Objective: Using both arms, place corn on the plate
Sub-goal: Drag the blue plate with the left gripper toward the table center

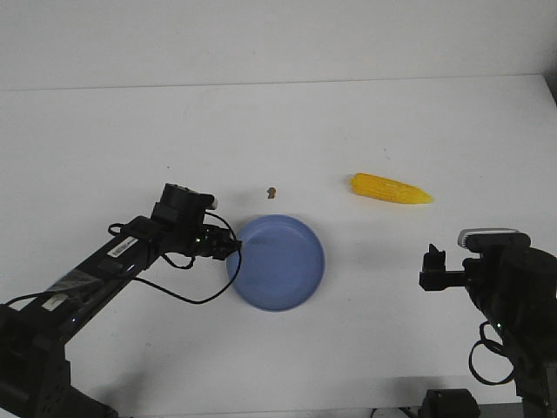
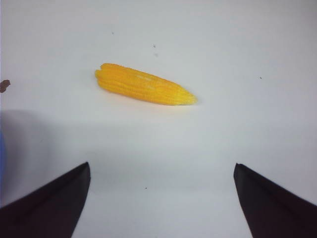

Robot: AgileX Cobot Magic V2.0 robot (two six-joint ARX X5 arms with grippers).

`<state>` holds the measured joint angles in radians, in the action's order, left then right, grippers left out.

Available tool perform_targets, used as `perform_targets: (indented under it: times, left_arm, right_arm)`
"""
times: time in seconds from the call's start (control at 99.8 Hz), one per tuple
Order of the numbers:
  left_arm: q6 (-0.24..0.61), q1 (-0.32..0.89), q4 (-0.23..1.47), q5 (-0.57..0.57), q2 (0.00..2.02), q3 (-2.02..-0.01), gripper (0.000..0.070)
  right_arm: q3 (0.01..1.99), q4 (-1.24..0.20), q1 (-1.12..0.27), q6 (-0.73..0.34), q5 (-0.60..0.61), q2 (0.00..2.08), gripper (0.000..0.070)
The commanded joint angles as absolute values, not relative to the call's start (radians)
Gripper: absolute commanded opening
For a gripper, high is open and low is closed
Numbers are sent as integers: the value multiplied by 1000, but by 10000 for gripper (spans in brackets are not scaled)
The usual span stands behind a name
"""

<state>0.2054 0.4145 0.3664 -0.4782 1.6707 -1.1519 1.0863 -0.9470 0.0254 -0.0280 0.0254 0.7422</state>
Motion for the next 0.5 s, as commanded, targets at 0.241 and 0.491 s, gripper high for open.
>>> perform_targets:
  times: [0.241, 0.491]
  left_arm:
    - [215, 461, 365, -458, 1779, -1164, 15]
    - [210, 466, 365, -453, 1797, -1164, 52]
  right_arm:
    - [1102, -937, 26, -38, 25, 747, 608]
    - [1102, -937, 26, -38, 25, 747, 608]
